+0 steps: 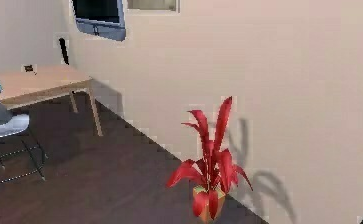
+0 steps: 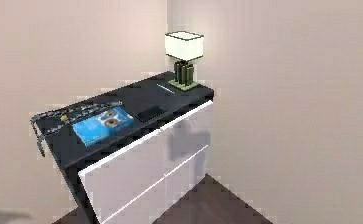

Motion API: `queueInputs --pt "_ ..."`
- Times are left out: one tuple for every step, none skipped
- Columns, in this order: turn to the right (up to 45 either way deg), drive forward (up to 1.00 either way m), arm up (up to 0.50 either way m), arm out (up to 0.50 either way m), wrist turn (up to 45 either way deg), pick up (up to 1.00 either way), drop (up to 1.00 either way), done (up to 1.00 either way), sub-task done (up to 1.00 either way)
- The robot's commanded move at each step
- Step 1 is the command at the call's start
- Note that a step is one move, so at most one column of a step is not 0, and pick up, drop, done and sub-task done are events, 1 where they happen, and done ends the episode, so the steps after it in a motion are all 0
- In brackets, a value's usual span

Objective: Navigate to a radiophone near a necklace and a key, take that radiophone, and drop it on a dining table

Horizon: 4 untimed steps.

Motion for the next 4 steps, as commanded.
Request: queueInputs --pt "45.0 0.0 0.0 0.0 0.0 0.0 0.0 0.0 0.0" --pt "45.0 0.0 0.0 0.0 0.0 0.0 0.0 0.0 0.0" --pt "6.0 0.0 0.0 0.0 0.0 0.0 0.0 0.0 0.0" --pt "0.0 0.35 0.0 0.0 0.0 0.0 0.0 0.0 0.0"
